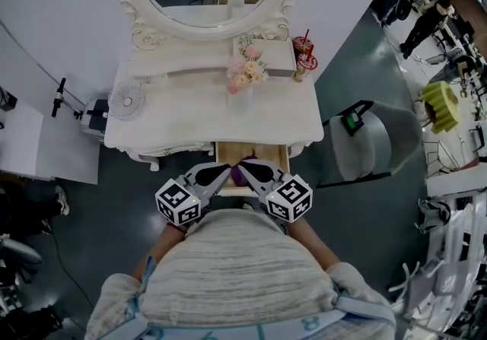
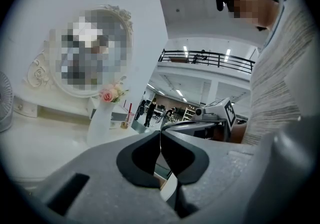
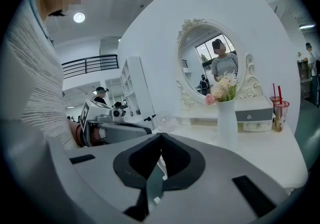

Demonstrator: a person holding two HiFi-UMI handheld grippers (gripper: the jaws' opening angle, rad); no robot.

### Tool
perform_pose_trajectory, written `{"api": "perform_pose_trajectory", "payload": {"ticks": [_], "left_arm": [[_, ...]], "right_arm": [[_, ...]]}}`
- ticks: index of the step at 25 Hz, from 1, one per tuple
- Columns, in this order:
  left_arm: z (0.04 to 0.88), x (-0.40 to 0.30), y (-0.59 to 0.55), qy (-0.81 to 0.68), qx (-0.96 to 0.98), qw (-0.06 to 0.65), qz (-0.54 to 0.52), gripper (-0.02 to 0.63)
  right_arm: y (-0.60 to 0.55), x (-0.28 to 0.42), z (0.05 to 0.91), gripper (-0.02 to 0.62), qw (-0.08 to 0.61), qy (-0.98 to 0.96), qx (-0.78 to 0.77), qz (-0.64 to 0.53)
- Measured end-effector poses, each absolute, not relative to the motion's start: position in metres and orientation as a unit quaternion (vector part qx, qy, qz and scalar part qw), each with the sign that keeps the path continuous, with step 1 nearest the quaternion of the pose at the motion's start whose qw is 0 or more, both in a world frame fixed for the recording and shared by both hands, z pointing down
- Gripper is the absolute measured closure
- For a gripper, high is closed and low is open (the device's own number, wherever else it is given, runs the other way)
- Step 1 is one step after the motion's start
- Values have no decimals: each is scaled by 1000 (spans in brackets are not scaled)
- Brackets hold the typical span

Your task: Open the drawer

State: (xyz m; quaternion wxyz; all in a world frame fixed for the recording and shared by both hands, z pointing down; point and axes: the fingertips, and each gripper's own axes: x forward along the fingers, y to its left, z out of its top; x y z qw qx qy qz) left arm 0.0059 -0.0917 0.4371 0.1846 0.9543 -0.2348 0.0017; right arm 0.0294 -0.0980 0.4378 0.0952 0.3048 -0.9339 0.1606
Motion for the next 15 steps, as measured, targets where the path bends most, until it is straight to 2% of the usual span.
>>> {"api": "perform_pose_trajectory", "payload": {"ticks": [15], "left_arm": [[436,10,-96,-234,955,182,0,592]], "right_arm": [[-102,28,436,586,96,-935,300,160]]}}
